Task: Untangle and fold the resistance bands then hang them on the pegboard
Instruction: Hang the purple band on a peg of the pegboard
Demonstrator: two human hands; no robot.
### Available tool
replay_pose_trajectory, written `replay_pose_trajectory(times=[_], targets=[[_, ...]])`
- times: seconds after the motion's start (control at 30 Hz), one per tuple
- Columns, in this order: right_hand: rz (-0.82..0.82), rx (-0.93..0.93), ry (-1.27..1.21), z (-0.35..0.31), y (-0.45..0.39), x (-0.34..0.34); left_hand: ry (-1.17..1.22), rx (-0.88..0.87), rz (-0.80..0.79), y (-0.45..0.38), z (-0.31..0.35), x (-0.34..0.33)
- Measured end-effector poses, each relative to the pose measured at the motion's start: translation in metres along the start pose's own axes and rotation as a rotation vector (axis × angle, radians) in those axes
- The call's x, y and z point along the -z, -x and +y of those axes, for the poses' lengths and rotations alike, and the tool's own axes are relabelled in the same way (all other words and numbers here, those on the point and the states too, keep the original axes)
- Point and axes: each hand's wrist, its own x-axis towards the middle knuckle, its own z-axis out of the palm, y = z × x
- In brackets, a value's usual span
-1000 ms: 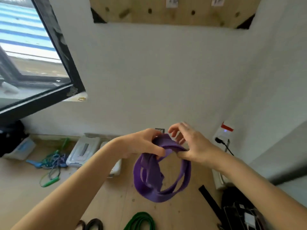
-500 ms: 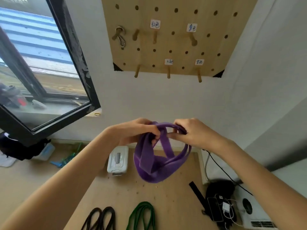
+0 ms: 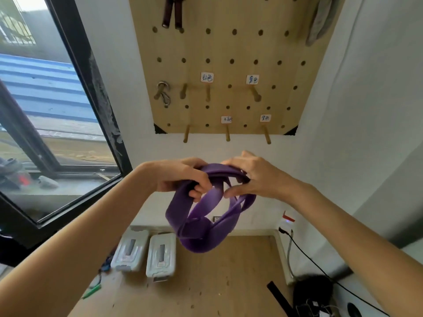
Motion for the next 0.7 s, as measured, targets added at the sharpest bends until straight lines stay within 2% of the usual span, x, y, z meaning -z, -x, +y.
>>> replay_pose_trajectory(times=[0.07, 0.13, 0.2, 0.27, 0.37, 0.43, 0.53, 0.6, 0.63, 0.7], targets=[[-0.03, -0.01, -0.072, 0.009, -0.001, -0.003, -0.057, -0.017, -0.021, -0.012, 0.008, 0.005], [0.033, -0.015, -0.139, 0.024, -0.003, -0.011, -0.07, -0.038, -0.038, -0.03, 0.012, 0.009], [0.11, -0.061, -0.319, 0.042, -0.005, -0.015, -0.087, -0.046, -0.007, -0.051, 0.013, 0.013], [0.188, -0.135, -0.499, 0.064, -0.008, -0.01, -0.212, -0.035, 0.118, -0.079, 0.015, 0.018], [0.308, -0.297, -0.573, 0.102, -0.019, 0.006, -0.589, -0.034, 0.407, -0.13, 0.019, 0.021], [0.323, -0.34, -0.612, 0.127, -0.029, 0.018, -0.678, -0.08, 0.577, -0.165, 0.017, 0.019], [0.246, -0.347, -0.54, 0.164, -0.041, 0.039, -0.764, -0.178, 0.843, -0.205, 0.008, 0.016], [0.232, -0.296, -0.419, 0.189, -0.046, 0.052, -0.72, -0.298, 0.98, -0.222, 0.006, 0.02], [0.226, -0.262, -0.348, 0.203, -0.048, 0.056, -0.702, -0.351, 1.003, -0.23, 0.007, 0.023], [0.188, -0.228, -0.205, 0.23, -0.051, 0.061, -0.749, -0.391, 0.944, -0.248, 0.011, 0.033]])
